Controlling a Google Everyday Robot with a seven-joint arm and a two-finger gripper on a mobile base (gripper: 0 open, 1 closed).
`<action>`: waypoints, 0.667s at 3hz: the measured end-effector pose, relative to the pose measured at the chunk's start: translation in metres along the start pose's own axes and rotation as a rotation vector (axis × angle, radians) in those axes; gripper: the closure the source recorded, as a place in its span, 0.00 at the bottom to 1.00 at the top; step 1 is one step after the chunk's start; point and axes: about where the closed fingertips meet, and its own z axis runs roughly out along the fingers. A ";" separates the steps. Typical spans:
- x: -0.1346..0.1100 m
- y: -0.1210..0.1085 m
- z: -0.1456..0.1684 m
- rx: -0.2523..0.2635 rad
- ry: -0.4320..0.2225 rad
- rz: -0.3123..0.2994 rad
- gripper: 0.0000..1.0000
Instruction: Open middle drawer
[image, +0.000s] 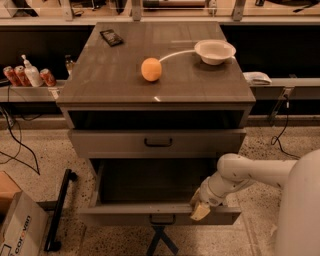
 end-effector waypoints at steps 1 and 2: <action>0.001 0.001 0.000 0.000 0.000 0.000 0.16; 0.000 0.011 -0.001 -0.013 0.023 -0.015 0.00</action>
Offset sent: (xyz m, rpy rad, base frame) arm -0.0209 0.0029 0.0086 -0.0456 0.0135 0.0498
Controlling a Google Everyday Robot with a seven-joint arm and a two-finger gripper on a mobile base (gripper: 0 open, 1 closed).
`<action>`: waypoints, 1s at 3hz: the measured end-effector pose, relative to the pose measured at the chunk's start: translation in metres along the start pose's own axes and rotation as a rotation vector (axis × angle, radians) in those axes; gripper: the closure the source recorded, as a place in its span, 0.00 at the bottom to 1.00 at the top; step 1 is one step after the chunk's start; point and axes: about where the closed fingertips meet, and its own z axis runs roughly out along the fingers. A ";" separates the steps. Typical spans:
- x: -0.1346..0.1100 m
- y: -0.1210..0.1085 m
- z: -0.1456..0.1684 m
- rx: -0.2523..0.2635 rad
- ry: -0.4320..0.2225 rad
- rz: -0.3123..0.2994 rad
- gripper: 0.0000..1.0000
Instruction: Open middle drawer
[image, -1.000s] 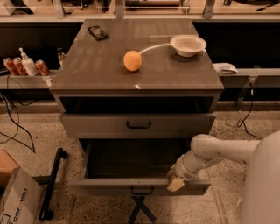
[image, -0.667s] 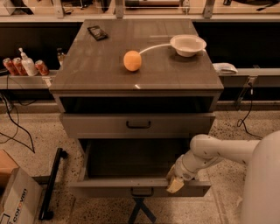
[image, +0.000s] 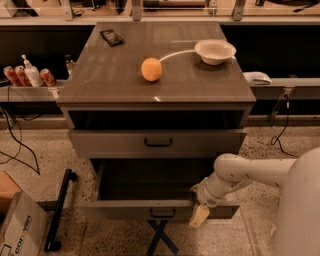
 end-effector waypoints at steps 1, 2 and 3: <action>0.008 0.027 0.006 -0.056 0.035 0.002 0.00; 0.012 0.048 0.011 -0.102 0.058 0.002 0.00; 0.017 0.067 0.013 -0.139 0.060 0.017 0.18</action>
Offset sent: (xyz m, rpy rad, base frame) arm -0.0709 0.0030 -0.0065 -0.0489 0.1429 0.0696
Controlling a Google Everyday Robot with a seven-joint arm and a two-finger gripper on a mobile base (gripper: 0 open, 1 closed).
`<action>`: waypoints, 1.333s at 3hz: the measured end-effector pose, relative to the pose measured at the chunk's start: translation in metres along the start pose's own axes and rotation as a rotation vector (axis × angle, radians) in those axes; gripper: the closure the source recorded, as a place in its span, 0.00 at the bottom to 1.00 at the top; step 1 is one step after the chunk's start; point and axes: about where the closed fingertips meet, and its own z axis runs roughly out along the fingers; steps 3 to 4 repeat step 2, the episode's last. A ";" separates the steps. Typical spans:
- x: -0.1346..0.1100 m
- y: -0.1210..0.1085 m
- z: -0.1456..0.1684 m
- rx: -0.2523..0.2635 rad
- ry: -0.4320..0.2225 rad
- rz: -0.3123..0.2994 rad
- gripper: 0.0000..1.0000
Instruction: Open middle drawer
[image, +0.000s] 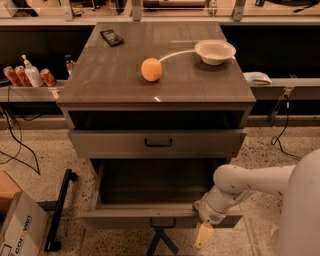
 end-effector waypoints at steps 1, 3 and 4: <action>-0.001 0.001 -0.003 0.000 0.000 0.000 0.43; 0.000 0.024 0.001 -0.025 -0.011 0.012 0.40; 0.000 0.024 0.001 -0.025 -0.011 0.012 0.40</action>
Offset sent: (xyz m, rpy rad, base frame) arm -0.0555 0.0090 0.0118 0.0352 0.0602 -0.0173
